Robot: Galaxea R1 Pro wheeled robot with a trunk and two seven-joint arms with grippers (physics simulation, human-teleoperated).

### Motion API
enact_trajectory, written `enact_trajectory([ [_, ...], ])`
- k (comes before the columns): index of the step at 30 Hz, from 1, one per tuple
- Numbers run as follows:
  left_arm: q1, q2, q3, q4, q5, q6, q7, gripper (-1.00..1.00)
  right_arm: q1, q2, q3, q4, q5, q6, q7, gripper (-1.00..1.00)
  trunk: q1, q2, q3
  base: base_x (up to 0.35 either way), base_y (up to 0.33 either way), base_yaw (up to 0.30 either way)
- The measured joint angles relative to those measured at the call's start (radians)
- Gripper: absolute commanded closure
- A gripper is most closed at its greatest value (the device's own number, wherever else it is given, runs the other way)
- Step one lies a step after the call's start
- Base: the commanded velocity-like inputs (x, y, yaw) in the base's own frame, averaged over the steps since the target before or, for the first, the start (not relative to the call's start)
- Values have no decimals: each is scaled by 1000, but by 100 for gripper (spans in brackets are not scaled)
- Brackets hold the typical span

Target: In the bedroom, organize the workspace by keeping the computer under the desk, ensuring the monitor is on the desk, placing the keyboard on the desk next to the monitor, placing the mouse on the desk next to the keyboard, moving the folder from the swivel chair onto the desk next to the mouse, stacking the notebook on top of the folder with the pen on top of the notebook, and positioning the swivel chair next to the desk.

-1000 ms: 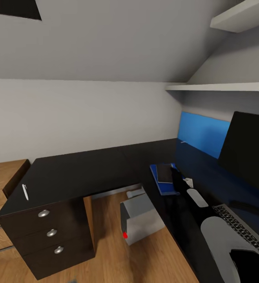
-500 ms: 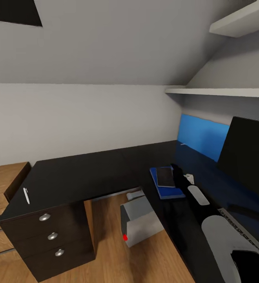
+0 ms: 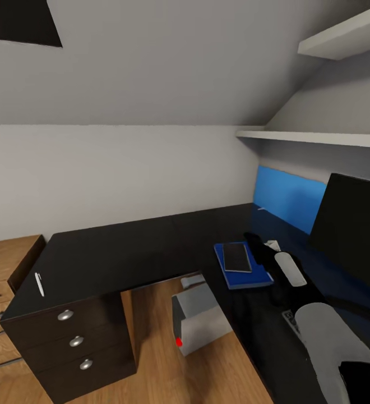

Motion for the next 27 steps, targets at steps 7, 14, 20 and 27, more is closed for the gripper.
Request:
enact_trajectory([
  [7, 0, 0, 0, 0, 0, 0, 0, -100, 23, -17, -3, -179, 92, 207, -268, -100, -27, 49, 22, 0, 0, 0],
  [14, 0, -1, 0, 0, 0, 0, 0, -100, 40, -53, -10, -186, 81, 214, -279, -100, -54, 98, 44, 0, 0, 0],
  [20, 0, 0, 1, 0, -1, -1, 1, -100, 47, -42, -7, -186, 75, 212, -278, -100, -54, 98, 43, 0, 0, 102],
  [27, 0, 0, 0, 0, -1, -1, 1, -100, 48, -28, 0, -187, 92, 212, -277, -100, -54, 98, 43, 0, 0, 259],
])
